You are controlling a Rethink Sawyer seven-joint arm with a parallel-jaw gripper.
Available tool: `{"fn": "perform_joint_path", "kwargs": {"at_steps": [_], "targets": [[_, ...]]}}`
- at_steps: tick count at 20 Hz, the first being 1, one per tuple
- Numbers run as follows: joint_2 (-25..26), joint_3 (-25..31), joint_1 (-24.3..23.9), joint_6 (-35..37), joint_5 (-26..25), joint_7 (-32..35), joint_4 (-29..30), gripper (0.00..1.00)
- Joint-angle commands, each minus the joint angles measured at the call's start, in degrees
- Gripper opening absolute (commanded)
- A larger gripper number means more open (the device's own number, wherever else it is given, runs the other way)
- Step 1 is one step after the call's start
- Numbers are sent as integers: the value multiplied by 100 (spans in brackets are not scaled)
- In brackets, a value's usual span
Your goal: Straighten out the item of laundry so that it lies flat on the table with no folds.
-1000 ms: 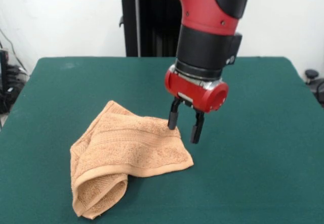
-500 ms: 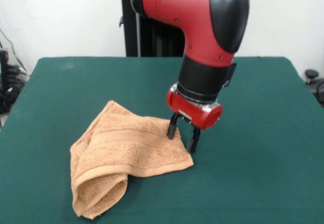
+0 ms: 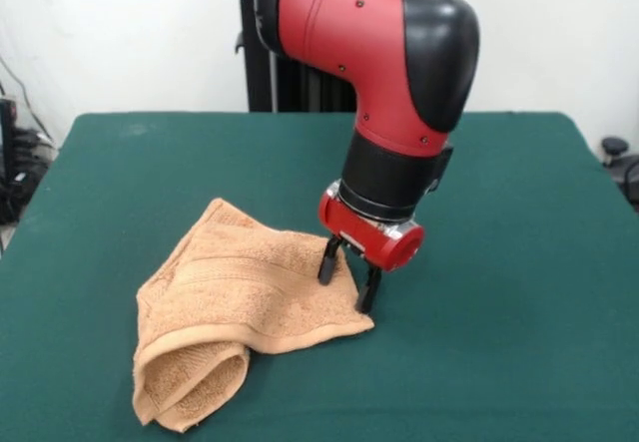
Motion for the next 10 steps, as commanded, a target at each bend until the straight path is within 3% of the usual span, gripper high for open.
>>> {"fn": "perform_joint_path", "kwargs": {"at_steps": [1, 7, 8, 10], "targets": [[806, 340, -65, -448, 382, 1375, -100, 100], [724, 751, -405, -588, 133, 963, -141, 100], [730, 674, -363, -495, 96, 886, -258, 0], [665, 770, -398, -414, 126, 892, -232, 0]]}}
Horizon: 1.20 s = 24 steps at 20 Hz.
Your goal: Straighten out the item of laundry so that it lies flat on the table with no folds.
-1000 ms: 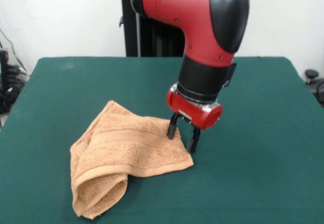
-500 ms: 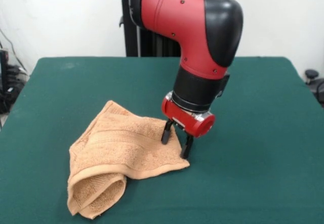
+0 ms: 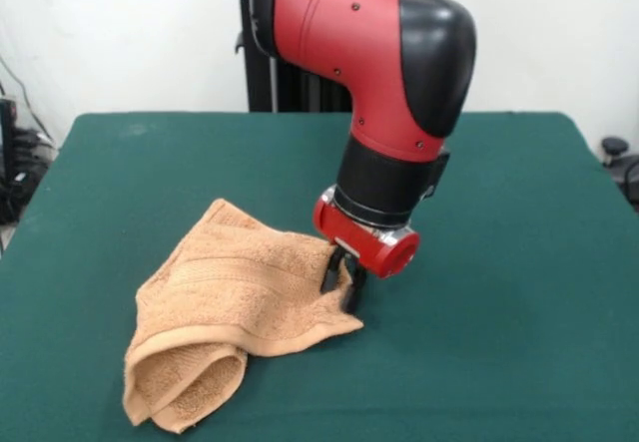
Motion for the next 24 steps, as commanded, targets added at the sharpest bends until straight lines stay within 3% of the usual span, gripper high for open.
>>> {"fn": "perform_joint_path", "kwargs": {"at_steps": [1, 4, 11, 13, 18, 24], "targets": [[481, 767, -268, -208, 149, 967, -26, 0], [233, 804, -118, 101, 336, 1222, 111, 0], [532, 497, 40, 387, 564, 1337, -354, 0], [448, 636, -3, 373, 567, 1275, -259, 0], [-472, 895, 39, 1017, 535, 1236, 434, 0], [-1493, 749, 396, 2262, 587, 1571, 599, 0]]}}
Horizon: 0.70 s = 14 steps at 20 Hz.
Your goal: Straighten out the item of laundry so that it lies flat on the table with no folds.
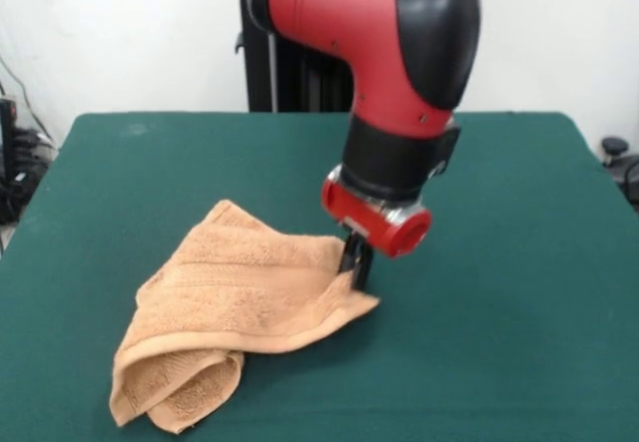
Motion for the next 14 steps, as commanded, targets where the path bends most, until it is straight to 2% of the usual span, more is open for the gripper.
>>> {"fn": "perform_joint_path", "kwargs": {"at_steps": [1, 5, 14], "targets": [[-1157, 749, 402, 1763, 408, 1601, 446, 0], [-1329, 822, 408, 2099, 515, 1636, 367, 0], [-1185, 793, 604, 2338, 901, 2023, 53, 0]]}}
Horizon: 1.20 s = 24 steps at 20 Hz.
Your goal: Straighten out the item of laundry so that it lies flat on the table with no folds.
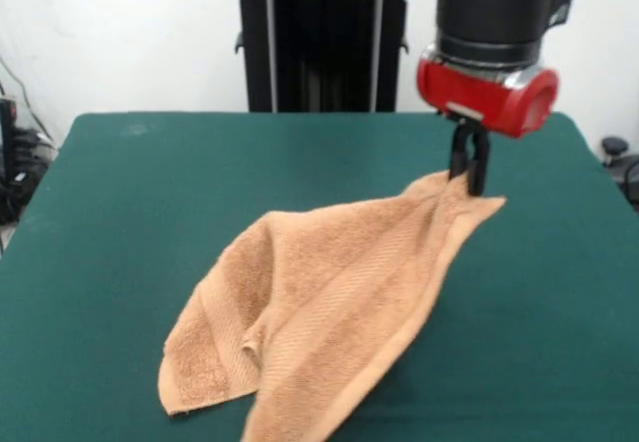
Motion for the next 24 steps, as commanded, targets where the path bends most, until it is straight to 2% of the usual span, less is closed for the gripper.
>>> {"fn": "perform_joint_path", "kwargs": {"at_steps": [1, 11, 18, 21, 24], "targets": [[153, 765, 292, 737, 479, 2062, 21, 0], [236, 862, 418, 603, 764, 1942, -9, 0], [-224, 608, 814, 602, 773, 1978, 577, 0], [-356, 273, 1099, 734, 559, 2062, 783, 0], [-507, 175, 1340, 569, 370, 1730, 1177, 0]]}}
